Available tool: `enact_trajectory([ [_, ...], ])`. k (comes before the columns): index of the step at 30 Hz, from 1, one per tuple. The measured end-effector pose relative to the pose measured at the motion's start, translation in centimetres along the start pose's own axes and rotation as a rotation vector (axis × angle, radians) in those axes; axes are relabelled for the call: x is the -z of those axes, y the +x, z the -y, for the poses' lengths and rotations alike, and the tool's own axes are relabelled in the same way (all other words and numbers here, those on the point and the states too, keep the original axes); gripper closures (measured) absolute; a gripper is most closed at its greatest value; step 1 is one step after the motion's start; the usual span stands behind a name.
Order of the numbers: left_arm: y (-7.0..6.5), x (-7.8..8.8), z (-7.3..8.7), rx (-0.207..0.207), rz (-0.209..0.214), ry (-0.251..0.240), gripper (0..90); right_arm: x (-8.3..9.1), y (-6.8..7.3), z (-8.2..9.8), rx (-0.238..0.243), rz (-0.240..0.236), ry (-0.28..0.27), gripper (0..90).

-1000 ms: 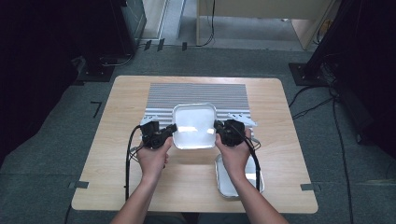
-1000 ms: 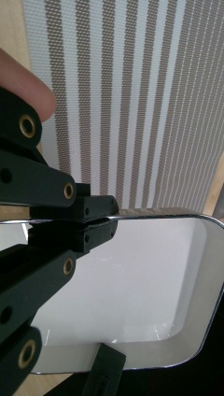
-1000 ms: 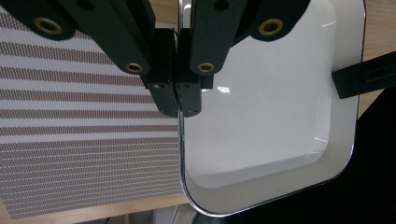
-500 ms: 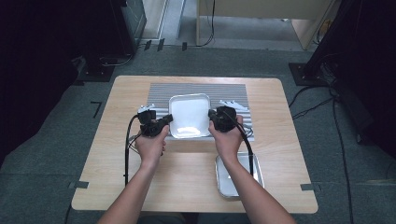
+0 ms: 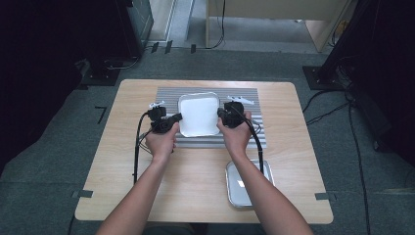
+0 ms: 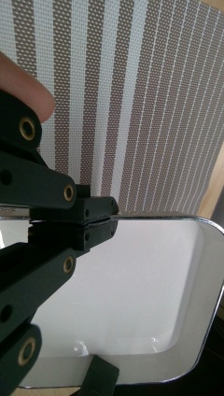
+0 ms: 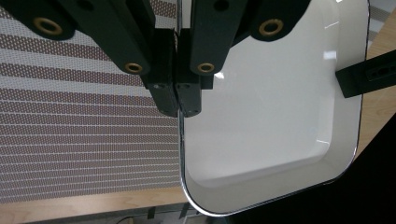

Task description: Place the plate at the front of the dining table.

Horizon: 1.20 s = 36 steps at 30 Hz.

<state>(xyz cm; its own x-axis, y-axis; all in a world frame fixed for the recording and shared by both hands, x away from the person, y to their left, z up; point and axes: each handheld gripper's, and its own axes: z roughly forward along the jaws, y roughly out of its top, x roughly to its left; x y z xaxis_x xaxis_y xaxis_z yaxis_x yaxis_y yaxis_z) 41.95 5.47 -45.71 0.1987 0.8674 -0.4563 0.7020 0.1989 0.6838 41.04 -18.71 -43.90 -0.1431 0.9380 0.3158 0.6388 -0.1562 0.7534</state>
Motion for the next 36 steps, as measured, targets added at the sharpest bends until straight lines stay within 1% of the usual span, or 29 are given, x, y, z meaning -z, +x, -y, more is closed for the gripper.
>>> enact_trajectory([
  [1, 0.0, -0.2, -0.1, 0.0, -0.007, 0.006, 89.7, -0.4, -0.2, 0.0, -0.009, 0.002, 0.007, 89.8],
  [2, 0.1, -0.8, -0.3, -0.007, -0.02, 0.027, 89.7, -1.2, -0.7, 0.0, -0.025, -0.001, 0.024, 89.8],
  [4, 0.2, -1.3, -0.5, 0.001, -0.029, 0.039, 89.7, -1.8, -1.1, 0.0, -0.033, -0.013, 0.031, 89.7],
  [6, 0.4, -1.8, -0.6, 0.01, -0.03, 0.044, 89.8, -2.3, -1.3, -0.1, -0.03, -0.013, 0.038, 89.8],
  [8, 0.5, -2.6, -0.8, 0.031, -0.03, 0.061, 89.8, -2.7, -1.4, -0.3, -0.022, -0.004, 0.041, 89.7],
  [11, 0.4, -3.4, -1.1, 0.03, -0.047, 0.083, 89.8, -3.5, -1.8, -0.7, -0.012, 0.004, 0.054, 89.7],
  [12, 0.3, -3.7, -1.2, 0.032, -0.051, 0.092, 89.8, -3.8, -2.0, -0.8, -0.016, 0.005, 0.066, 89.7],
  [13, 0.3, -3.7, -1.2, 0.032, -0.051, 0.092, 89.8, -3.8, -2.0, -0.8, -0.016, 0.005, 0.066, 89.7],
  [14, 0.1, -4.3, -1.4, 0.034, -0.056, 0.108, 89.8, -4.3, -2.4, -0.9, -0.031, 0.014, 0.081, 89.7],
  [15, -0.1, -4.6, -1.6, 0.031, -0.058, 0.118, 89.8, -4.4, -2.6, -1.0, -0.035, 0.02, 0.084, 89.7],
  [18, -0.8, -5.6, -1.7, 0.014, -0.058, 0.126, 89.8, -4.6, -3.4, -1.0, -0.053, 0.051, 0.095, 89.6],
  [19, -0.9, -5.9, -1.6, 0.016, -0.057, 0.121, 89.7, -4.7, -3.8, -1.1, -0.056, 0.054, 0.094, 89.6],
  [20, -0.8, -6.3, -1.5, 0.02, -0.061, 0.126, 89.6, -4.9, -4.2, -1.1, -0.071, 0.048, 0.101, 89.6],
  [21, -0.6, -6.6, -1.4, 0.026, -0.065, 0.132, 89.7, -5.1, -4.4, -1.1, -0.077, 0.044, 0.112, 89.6],
  [22, -0.4, -6.9, -1.3, 0.029, -0.076, 0.14, 89.6, -5.4, -4.5, -1.0, -0.074, 0.043, 0.121, 89.6],
  [25, 0.2, -7.4, -1.4, 0.012, -0.109, 0.166, 89.3, -6.4, -4.3, -0.8, -0.062, 0.043, 0.15, 89.2],
  [27, 0.3, -7.6, -1.5, 0.015, -0.115, 0.164, 89.2, -7.0, -4.2, -0.5, -0.073, 0.05, 0.159, 88.7],
  [28, 0.3, -7.8, -1.7, 0.008, -0.13, 0.162, 89.2, -7.4, -4.2, -0.4, -0.076, 0.053, 0.167, 88.5],
  [29, 0.3, -7.8, -1.7, 0.008, -0.13, 0.162, 89.1, -7.4, -4.2, -0.4, -0.076, 0.053, 0.167, 88.5],
  [30, 0.3, -8.1, -2.0, -0.003, -0.138, 0.171, 89.0, -7.9, -4.3, -0.2, -0.086, 0.059, 0.17, 88.1],
  [32, 0.3, -8.4, -2.2, -0.01, -0.147, 0.171, 88.9, -8.2, -4.4, -0.3, -0.107, 0.056, 0.176, 88.1],
  [33, 0.4, -8.6, -2.2, -0.017, -0.15, 0.175, 88.6, -8.3, -4.4, -0.4, -0.108, 0.056, 0.175, 88.1],
  [36, 0.4, -9.0, -2.3, -0.021, -0.15, 0.176, 87.4, -8.6, -4.4, -0.5, -0.102, 0.058, 0.177, 87.8],
])
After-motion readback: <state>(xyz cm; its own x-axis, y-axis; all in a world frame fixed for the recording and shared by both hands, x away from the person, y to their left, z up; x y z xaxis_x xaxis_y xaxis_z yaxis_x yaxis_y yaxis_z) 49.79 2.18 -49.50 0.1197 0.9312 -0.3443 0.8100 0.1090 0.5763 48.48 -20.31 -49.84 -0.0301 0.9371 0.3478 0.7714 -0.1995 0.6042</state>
